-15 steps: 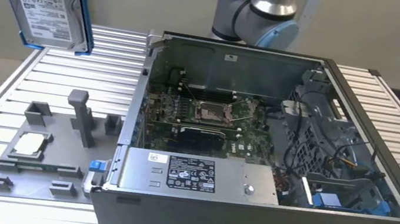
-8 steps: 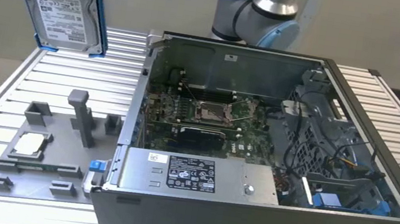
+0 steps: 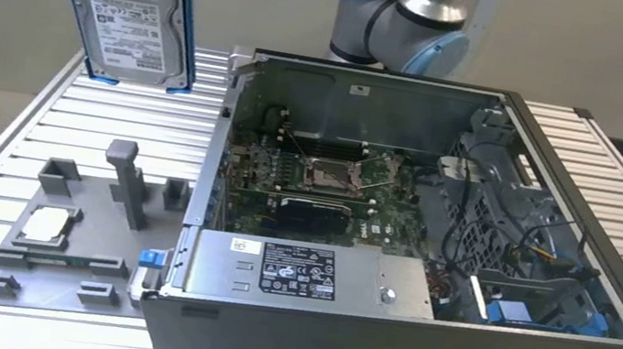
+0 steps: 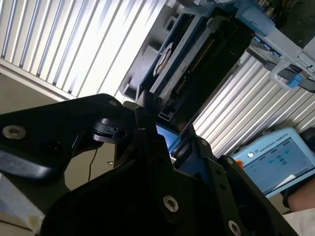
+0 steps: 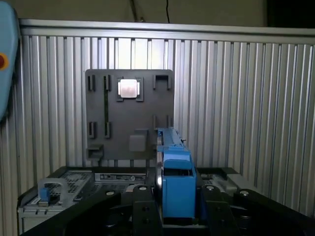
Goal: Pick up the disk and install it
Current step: 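Pick up the disk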
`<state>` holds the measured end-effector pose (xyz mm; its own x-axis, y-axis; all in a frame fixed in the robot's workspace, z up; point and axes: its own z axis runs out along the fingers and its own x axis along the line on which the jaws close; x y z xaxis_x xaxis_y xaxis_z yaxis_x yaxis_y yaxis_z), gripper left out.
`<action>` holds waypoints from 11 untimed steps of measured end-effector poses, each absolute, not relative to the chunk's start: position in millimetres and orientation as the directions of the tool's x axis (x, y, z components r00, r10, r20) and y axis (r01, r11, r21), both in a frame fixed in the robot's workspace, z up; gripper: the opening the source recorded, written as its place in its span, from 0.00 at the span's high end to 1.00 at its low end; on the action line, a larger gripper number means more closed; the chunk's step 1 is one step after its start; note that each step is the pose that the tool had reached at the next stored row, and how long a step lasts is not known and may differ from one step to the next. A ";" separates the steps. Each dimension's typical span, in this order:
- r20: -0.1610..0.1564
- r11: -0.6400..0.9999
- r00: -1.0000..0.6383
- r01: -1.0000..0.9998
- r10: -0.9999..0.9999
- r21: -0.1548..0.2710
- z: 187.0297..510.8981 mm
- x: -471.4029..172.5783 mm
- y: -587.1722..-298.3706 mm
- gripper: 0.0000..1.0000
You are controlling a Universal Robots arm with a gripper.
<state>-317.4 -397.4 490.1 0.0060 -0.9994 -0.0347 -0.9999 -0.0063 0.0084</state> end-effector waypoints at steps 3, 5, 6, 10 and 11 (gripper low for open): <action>-0.035 -0.006 0.006 -1.000 -0.999 0.008 490.1 -305.5 -397.3 1.00; -0.035 -0.006 0.006 -1.000 -0.999 0.008 490.1 -297.3 -397.4 1.00; -0.035 -0.006 0.006 -1.000 -0.999 0.009 490.1 -293.0 -397.4 1.00; -0.035 -0.006 0.006 -1.000 -0.999 0.008 490.1 -275.6 -397.4 1.00; -0.035 -0.006 0.006 -1.000 -0.999 0.008 490.1 -271.1 -397.4 1.00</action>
<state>-271.1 -397.4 490.1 0.0061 -0.9994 -0.0347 -0.9999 -0.0064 0.0084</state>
